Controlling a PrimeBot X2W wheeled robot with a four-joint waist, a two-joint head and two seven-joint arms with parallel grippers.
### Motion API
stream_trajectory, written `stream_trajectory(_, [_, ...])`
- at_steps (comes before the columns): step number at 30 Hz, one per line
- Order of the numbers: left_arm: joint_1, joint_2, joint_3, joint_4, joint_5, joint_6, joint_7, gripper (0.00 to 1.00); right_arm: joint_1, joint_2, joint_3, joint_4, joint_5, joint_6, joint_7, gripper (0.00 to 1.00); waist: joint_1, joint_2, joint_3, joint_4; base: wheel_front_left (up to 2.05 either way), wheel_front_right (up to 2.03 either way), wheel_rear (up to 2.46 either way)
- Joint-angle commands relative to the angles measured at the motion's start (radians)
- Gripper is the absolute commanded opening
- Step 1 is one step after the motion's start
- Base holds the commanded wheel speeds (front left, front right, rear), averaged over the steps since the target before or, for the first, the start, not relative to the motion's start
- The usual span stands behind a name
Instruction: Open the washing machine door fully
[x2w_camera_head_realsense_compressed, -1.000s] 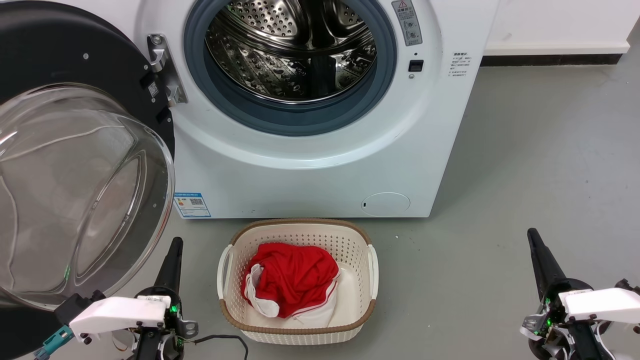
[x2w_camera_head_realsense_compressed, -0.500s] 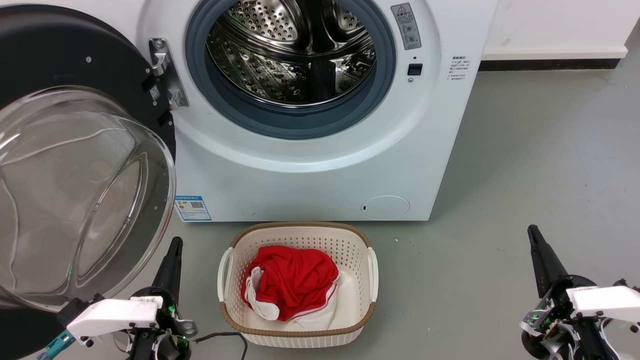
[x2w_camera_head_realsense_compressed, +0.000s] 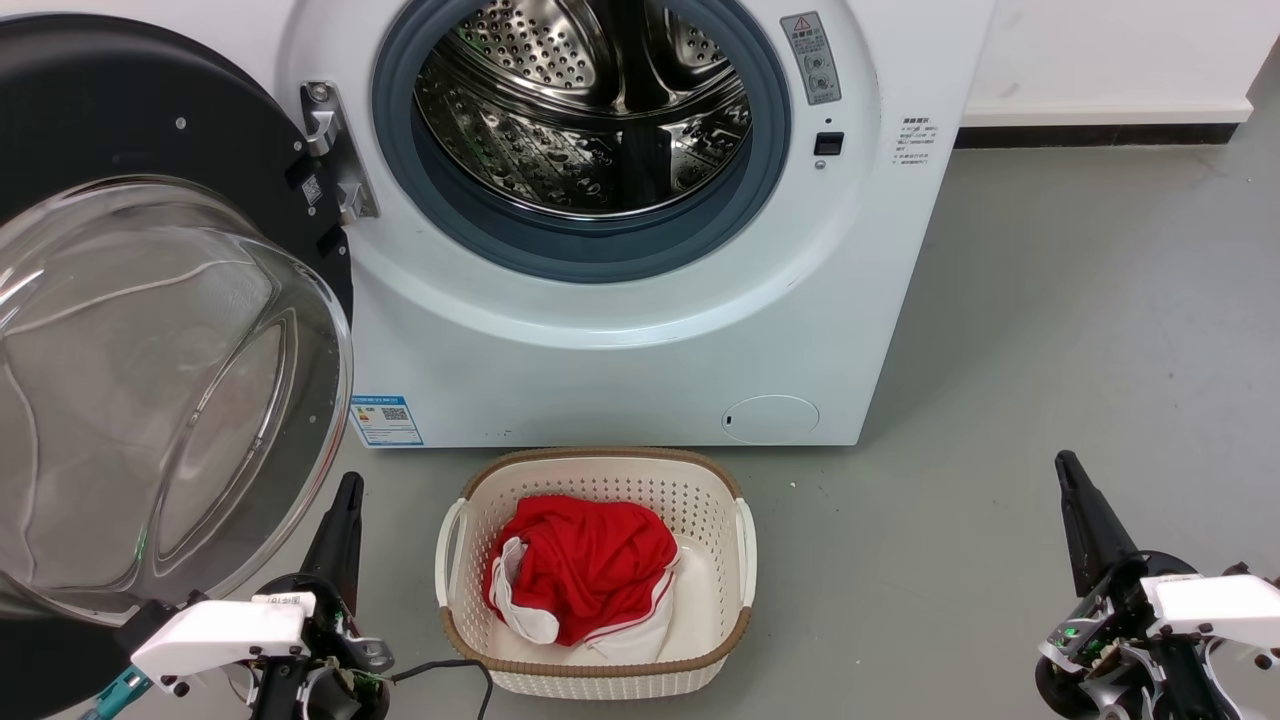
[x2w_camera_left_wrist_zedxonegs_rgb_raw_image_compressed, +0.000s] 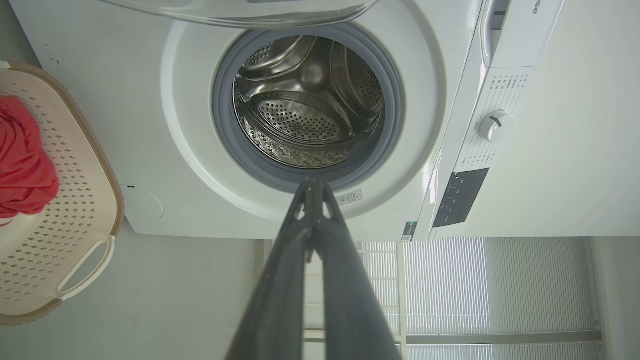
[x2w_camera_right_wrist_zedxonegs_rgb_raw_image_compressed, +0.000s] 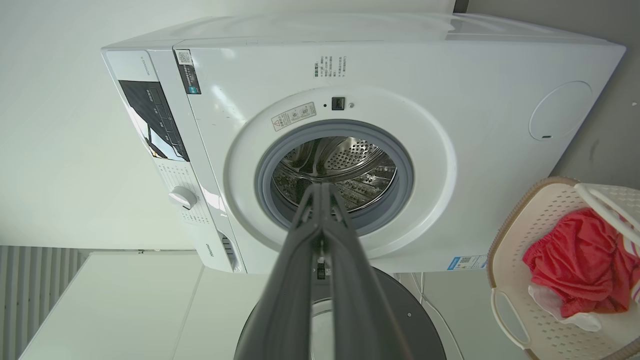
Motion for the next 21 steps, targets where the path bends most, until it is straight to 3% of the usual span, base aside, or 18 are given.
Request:
stream_trajectory(1, [-0.006,-0.002,0.003,0.0,0.0,-0.004,0.003,0.0,-0.012,0.001,-0.002,0.002,0.002,0.0,0.003,0.0,0.0,0.0,0.0,0.0,0.0,0.0,0.0])
stream_trajectory(21, [-0.006,-0.001,0.003,0.0,0.0,-0.004,0.003,0.0,-0.013,0.006,-0.008,0.002,-0.004,0.0,0.008,0.0,0.0,0.0,0.0,0.0,0.0,0.0,0.0])
